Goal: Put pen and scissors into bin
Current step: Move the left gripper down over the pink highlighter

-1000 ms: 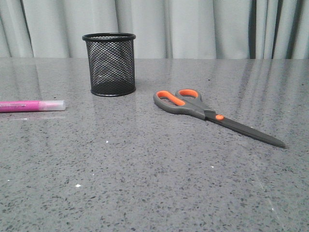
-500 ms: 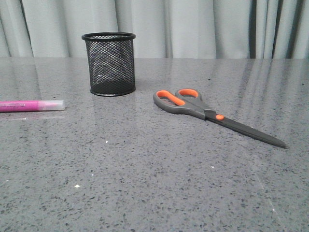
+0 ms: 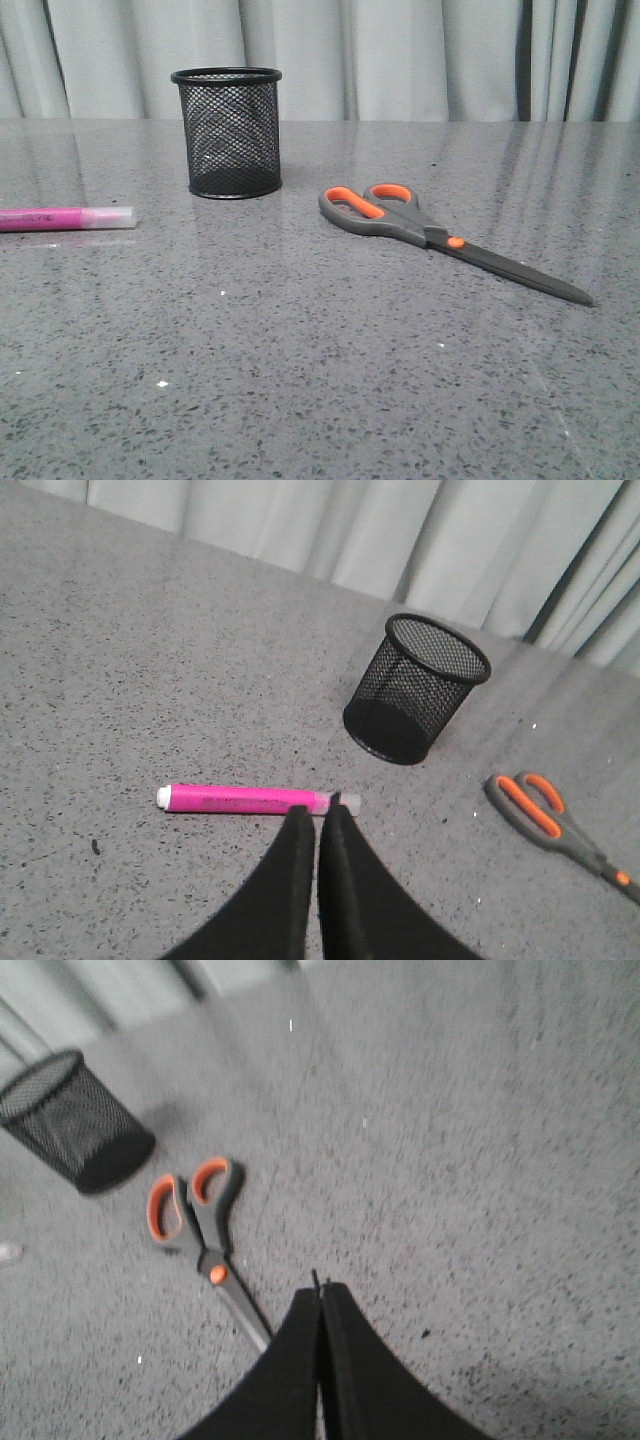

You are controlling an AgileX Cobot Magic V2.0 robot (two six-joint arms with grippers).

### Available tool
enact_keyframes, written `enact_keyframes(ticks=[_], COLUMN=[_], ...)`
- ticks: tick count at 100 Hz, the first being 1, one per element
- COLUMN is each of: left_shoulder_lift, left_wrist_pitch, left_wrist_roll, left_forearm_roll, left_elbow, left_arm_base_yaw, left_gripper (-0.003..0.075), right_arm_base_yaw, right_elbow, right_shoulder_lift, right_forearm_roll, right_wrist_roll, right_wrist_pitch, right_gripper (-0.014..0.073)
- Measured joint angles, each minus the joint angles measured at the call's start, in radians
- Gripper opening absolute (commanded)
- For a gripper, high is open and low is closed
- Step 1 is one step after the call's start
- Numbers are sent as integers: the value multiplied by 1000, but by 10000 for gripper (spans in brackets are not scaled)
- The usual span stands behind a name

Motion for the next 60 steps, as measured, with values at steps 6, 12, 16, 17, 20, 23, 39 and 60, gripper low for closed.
enact_keyframes(ticks=[6,12,16,17,20,23,39,60], left_shoulder_lift=[59,115,141,151,169,185,246,268], left_wrist_pitch=[60,106,136,140,160,173,228,257], left_wrist_roll=[1,2,2,2,2,7,68,155], left_forearm_roll=[29,52,60,65,70,73,80,60], left_elbow=[-61,-117,-146,-150,-166,-182,-218,-248], left_arm_base_yaw=[0,0,0,0,0,0,0,0], left_gripper=[-22,-21,-21,-21,-21,-21,-20,95], right_arm_base_yaw=[0,0,0,0,0,0,0,0], right_elbow=[-47,-91,-109,-116,-129,-139,-176,-181], right_shoulder_lift=[66,127,159,164,181,199,236,238], right_forearm_roll=[-4,-6,-8,-8,-10,-10,-14,-14], right_wrist_roll=[0,-6,-14,-17,-27,-34,-64,-74], right_wrist_pitch=[38,70,82,87,96,105,144,152], right_gripper=[-57,-57,-57,-57,-57,-56,20,274])
